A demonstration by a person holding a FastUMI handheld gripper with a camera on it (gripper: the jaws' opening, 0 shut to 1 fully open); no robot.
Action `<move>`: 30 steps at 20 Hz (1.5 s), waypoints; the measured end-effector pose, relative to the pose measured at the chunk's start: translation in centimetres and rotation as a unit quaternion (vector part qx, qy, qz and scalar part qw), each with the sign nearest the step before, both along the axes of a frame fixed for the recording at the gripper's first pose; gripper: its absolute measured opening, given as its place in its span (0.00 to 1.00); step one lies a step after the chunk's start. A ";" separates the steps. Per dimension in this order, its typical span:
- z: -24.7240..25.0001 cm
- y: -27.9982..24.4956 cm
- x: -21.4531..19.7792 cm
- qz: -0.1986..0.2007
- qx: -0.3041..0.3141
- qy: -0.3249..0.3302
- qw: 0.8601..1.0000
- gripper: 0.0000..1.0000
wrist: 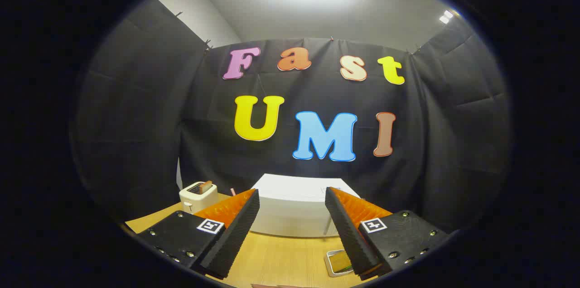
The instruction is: Open the microwave, put the food inside, and close the microwave door.
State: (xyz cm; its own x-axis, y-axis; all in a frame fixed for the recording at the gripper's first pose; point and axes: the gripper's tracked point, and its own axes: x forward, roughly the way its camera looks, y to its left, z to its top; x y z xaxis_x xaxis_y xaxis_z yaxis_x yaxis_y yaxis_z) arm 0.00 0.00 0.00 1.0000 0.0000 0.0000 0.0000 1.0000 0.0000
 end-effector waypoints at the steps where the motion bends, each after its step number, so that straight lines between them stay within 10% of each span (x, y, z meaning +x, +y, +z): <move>1: 0.9 -0.1 -0.2 -0.012 -0.005 -0.010 1.000 0.94; 30: -1.8 -0.8 6.7 0.009 0.024 -0.035 0.999 0.94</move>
